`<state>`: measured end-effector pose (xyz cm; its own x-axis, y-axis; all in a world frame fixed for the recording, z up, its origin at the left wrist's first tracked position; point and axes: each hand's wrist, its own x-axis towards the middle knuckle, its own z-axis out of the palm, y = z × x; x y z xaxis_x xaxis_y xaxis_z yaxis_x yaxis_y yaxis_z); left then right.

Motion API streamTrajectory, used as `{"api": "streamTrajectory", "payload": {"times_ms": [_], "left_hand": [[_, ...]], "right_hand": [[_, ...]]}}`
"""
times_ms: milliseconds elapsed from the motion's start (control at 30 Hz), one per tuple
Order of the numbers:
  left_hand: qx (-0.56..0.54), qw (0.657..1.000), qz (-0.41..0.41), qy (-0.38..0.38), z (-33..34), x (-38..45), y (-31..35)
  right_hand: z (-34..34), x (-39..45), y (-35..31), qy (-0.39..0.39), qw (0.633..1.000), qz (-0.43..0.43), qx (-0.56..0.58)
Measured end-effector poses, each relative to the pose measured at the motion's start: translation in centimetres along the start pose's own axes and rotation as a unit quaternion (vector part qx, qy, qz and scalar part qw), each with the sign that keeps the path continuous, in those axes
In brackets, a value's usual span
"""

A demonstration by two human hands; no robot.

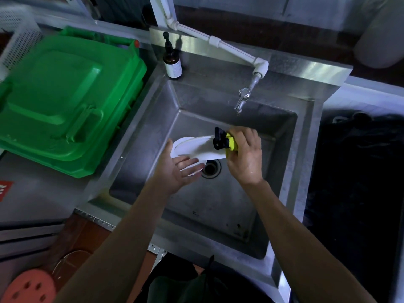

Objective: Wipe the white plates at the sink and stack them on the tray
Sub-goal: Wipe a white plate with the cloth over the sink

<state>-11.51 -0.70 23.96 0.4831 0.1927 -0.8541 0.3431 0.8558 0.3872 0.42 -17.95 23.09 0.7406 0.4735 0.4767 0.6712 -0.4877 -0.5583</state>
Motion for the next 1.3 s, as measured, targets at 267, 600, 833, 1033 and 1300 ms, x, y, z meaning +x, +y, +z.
{"api": "streamTrajectory", "payload": {"times_ms": [267, 600, 833, 1033, 1300], "left_hand": [[-0.109, 0.993, 0.04, 0.017, 2.3, -0.4, 0.6], [-0.107, 0.985, 0.119, 0.059, 2.1, 0.4, 0.4], [-0.052, 0.984, 0.154, 0.07, 1.7, 0.0, 0.0], [0.006, 0.986, 0.168, 0.02, 1.2, -0.2, -1.1], [0.01, 0.979, 0.2, -0.042, 0.8, -0.3, -1.6]], "right_hand": [[0.4, -2.1, 0.3, -0.013, 0.999, -0.033, -0.007], [0.1, -4.5, 1.1, -0.163, 0.985, -0.044, 0.04], [0.1, -4.0, -1.1, -0.222, 0.965, 0.049, 0.131], [1.3, -2.2, -2.2, -0.246, 0.929, 0.207, 0.184], [1.0, -1.4, -4.1, -0.247, 0.946, 0.162, 0.134]]}}
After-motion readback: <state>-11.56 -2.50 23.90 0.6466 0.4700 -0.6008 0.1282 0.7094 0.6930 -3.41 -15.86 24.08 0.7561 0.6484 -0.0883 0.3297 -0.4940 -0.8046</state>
